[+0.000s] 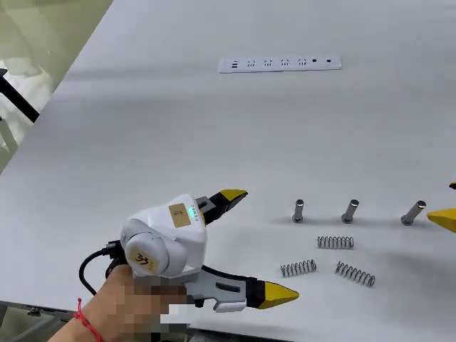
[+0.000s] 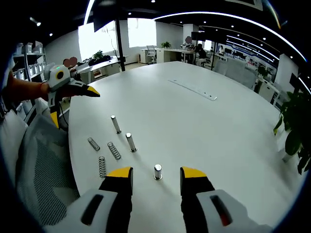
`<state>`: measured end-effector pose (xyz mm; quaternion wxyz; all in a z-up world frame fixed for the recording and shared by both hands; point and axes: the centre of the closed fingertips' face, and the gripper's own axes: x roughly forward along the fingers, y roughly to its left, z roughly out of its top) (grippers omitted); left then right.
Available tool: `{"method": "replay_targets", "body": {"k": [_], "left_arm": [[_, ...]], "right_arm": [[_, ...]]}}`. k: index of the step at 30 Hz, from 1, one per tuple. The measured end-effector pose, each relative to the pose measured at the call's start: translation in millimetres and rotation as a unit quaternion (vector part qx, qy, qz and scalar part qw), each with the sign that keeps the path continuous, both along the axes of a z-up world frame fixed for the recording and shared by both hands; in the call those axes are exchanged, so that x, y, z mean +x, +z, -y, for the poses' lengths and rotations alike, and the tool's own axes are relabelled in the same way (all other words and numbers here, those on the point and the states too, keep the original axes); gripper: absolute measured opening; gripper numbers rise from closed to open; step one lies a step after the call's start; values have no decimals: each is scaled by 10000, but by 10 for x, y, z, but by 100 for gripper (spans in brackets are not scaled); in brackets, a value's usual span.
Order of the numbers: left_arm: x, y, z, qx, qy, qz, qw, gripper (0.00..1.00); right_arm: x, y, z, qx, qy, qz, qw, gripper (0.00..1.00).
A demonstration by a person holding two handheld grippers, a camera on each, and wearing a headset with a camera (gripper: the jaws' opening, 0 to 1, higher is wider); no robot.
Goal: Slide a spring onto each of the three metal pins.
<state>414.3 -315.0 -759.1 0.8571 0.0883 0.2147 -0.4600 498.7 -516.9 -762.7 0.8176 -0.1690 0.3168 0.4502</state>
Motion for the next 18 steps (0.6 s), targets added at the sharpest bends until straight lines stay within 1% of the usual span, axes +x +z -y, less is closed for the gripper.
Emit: {"method": "replay_targets", "body": {"k": [6,9,12,15,18], "left_arm": [[-34,-11,-4,89,-33,-9,10000,97],[-42,-15,2,135,-47,-7,9999,97],[-41,-30,0,188,-31,-33,9998,94],[-60,-65,8,301,-73,-45,9995,92],[-87,-129,8,500,-132,-87,9986,87]], "right_arm": [[-123,30,87,59,145,37,9999,53],[-194,24,125,66,212,24,9997,56],[-256,32,140,132,283,26,9995,61],[-324,46,141,224,357,39,9991,65],[-387,77,127,323,432,68,9985,69]]}}
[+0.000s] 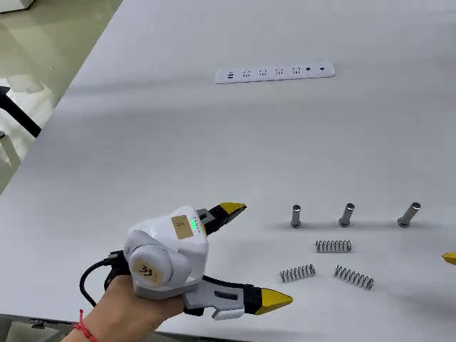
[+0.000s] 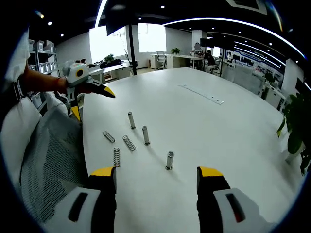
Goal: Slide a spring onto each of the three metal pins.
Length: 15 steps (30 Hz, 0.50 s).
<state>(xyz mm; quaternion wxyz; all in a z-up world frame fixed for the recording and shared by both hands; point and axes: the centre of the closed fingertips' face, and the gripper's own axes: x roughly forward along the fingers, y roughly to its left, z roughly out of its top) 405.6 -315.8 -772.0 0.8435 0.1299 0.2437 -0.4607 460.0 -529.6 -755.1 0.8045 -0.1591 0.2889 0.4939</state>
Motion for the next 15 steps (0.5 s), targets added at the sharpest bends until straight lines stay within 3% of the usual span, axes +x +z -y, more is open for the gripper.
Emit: {"method": "replay_targets", "body": {"k": [9,15], "left_arm": [[-63,-189,33,555,-191,-169,9981,68],[-78,-333,95,948,-350,-342,9943,52]], "right_arm": [[-141,8,-10,202,230,45,9995,79],[-190,-8,5,295,271,44,9992,81]]}}
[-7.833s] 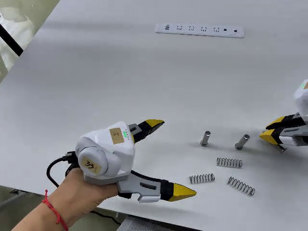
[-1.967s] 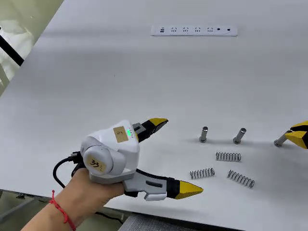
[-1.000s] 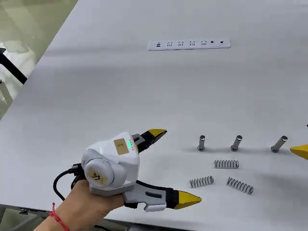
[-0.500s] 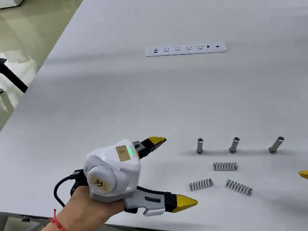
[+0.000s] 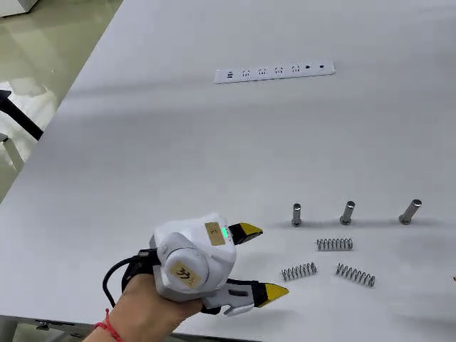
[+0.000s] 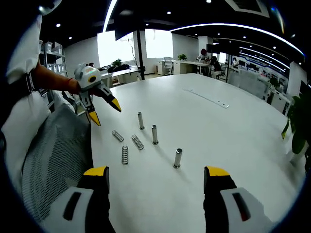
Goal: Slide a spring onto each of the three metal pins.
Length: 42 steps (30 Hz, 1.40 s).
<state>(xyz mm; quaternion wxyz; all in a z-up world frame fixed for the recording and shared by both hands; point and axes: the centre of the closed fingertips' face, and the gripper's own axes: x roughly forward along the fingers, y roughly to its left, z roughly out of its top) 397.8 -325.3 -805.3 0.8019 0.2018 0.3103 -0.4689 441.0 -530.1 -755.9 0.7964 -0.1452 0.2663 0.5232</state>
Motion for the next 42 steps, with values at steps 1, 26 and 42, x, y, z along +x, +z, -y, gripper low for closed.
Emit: {"method": "replay_targets", "body": {"k": [1,26,42], "left_arm": [[-3,-18,11,37,-19,-29,10000,49],[-34,-466,134,903,-257,-604,9937,19],[-25,-500,141,1008,-293,-633,9925,13]], "right_arm": [[-8,-5,1,5,8,0,10000,82],[-85,-38,19,160,17,-58,9999,84],[-126,-92,53,172,69,-103,9998,86]]}}
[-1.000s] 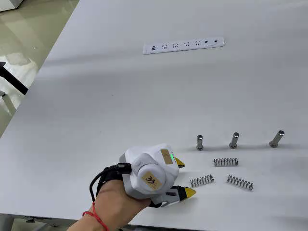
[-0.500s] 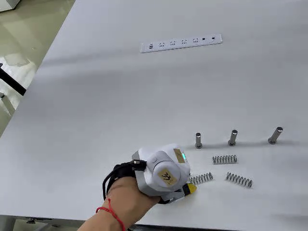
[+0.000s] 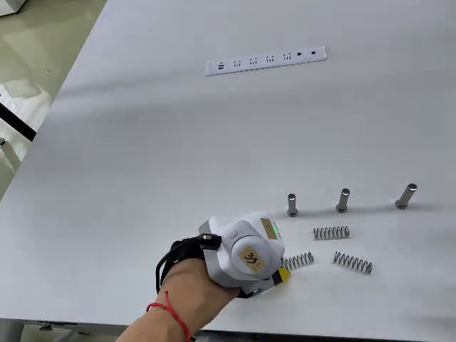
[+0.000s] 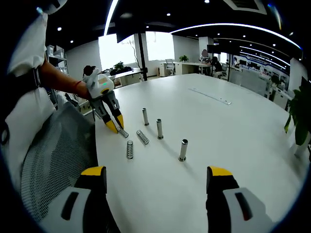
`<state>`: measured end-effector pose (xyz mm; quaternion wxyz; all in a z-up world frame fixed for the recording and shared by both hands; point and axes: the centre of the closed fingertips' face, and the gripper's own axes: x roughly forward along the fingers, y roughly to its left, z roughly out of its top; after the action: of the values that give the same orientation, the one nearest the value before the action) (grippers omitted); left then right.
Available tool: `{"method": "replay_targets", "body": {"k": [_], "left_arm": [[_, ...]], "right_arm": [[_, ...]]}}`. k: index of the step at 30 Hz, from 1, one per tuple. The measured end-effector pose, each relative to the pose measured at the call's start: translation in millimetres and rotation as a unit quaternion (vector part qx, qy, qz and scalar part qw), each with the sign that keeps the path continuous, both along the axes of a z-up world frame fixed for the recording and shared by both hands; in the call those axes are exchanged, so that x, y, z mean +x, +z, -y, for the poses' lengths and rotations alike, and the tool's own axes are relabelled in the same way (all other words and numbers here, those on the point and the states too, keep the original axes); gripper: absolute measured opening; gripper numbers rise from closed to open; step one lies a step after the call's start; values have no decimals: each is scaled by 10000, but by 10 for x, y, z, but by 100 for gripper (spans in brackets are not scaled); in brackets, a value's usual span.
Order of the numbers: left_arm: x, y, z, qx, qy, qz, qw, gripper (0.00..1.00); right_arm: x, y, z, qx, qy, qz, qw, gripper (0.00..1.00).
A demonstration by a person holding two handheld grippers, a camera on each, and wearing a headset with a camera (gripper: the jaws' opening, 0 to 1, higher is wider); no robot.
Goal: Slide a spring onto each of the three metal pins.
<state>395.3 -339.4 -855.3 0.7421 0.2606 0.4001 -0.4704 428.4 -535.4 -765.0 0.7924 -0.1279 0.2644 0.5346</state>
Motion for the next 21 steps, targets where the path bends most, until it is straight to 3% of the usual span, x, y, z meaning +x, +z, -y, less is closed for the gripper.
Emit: {"method": "replay_targets", "body": {"k": [21], "left_arm": [[0,24,-6,-140,64,40,9999,11]], "right_arm": [[28,36,-47,-11,24,46,10000,86]]}}
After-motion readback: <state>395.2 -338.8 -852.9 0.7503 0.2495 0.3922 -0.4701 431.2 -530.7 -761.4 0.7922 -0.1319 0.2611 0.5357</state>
